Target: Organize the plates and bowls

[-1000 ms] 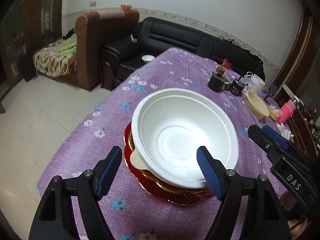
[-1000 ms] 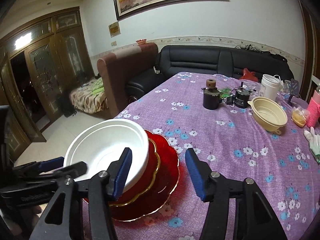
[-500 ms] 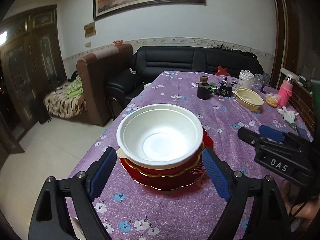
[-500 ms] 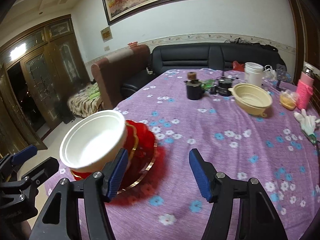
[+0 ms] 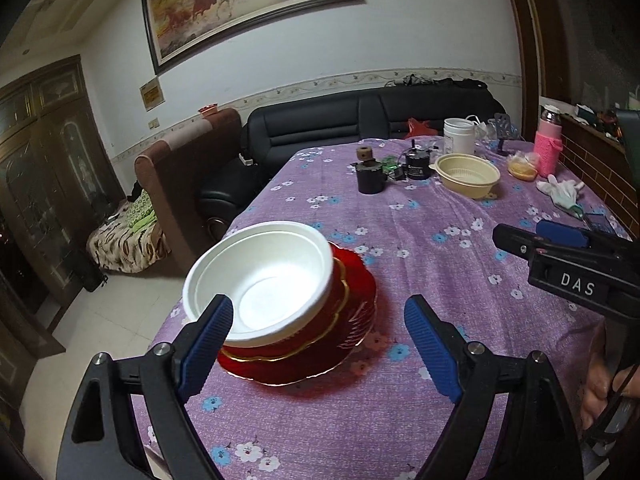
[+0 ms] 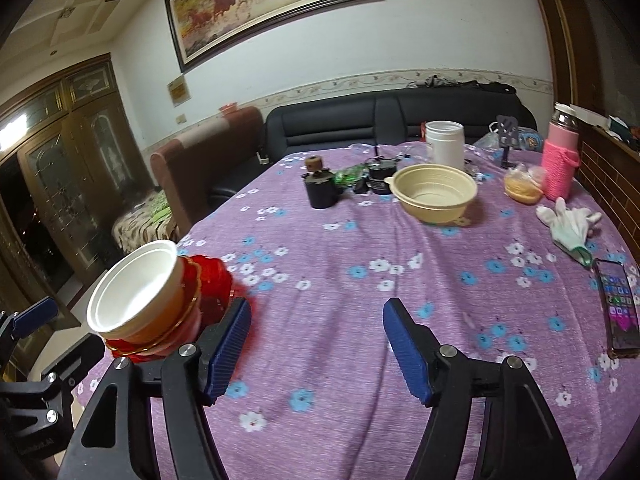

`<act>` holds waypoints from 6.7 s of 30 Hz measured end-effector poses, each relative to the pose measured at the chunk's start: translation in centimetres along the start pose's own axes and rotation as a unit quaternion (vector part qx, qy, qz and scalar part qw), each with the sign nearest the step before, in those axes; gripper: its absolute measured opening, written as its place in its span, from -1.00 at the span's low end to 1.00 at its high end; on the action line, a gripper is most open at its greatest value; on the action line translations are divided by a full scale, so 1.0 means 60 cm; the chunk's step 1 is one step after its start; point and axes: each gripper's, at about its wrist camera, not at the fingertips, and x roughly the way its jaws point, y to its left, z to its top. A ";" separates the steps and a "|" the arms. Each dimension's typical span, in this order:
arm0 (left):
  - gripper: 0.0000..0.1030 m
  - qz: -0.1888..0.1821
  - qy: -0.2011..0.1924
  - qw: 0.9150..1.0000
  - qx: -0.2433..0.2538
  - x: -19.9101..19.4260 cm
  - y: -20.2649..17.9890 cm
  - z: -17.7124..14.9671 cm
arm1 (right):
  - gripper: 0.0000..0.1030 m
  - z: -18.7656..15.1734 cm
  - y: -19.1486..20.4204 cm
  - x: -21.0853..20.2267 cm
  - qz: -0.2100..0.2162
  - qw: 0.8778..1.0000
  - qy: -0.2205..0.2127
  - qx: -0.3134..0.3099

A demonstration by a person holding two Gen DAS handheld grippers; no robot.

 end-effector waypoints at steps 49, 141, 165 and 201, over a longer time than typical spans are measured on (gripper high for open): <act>0.69 -0.160 0.124 0.979 0.024 0.184 -0.164 0.008 | -0.19 0.180 -0.377 0.358 -0.084 0.957 0.119 0.251; -0.51 -0.180 0.132 0.968 -0.112 0.167 -0.020 0.126 | -0.64 0.080 -0.073 0.100 0.147 0.984 0.053 0.083; -0.30 -0.090 0.110 0.961 -0.236 0.142 0.251 0.001 | -0.60 0.051 0.259 0.165 0.130 0.983 0.109 -0.075; 0.63 -0.005 -0.024 0.977 -0.211 -0.008 0.238 -0.031 | 0.60 0.028 0.269 0.075 0.065 0.992 -0.010 -0.108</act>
